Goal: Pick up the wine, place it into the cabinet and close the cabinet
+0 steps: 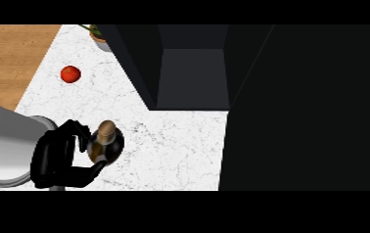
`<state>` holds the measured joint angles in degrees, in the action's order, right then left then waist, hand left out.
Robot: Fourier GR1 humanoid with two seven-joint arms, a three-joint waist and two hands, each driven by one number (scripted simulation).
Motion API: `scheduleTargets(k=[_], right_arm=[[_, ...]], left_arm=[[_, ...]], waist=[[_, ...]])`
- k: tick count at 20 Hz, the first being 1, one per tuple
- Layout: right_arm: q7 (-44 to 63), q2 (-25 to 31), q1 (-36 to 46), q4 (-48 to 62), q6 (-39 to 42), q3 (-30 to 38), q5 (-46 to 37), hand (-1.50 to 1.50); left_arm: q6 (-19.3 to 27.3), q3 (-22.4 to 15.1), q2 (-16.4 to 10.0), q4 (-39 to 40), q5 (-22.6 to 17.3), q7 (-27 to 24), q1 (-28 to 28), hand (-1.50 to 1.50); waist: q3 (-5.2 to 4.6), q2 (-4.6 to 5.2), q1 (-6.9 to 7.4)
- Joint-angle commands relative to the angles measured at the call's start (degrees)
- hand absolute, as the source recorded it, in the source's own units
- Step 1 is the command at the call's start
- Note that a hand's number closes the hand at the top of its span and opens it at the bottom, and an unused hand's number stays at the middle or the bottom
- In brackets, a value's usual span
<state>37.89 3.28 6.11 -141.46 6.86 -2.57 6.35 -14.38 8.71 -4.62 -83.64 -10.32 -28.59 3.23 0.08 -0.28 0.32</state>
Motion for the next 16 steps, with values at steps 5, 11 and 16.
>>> scheduleTargets(k=[5,11,16], right_arm=[[2.0,-0.1,2.2,-2.4,-1.0,-0.1,2.1,-1.50],[2.1,1.8,-2.1,-5.4,1.7,5.5,9.2,-1.50],[1.5,-1.3,-2.5,-5.5,-0.2,-1.6,2.3,-1.50]], left_arm=[[4.4,-6.7,3.1,-20.0,-0.3,15.5,3.1,1.50],[10.9,-12.8,4.6,-24.0,1.4,25.3,-1.6,1.50],[19.8,-24.0,4.6,-25.3,2.7,27.4,-4.3,1.50]], waist=[[-0.04,0.10,0.00],[-0.03,0.14,-0.55],[-0.06,0.15,-0.61]])
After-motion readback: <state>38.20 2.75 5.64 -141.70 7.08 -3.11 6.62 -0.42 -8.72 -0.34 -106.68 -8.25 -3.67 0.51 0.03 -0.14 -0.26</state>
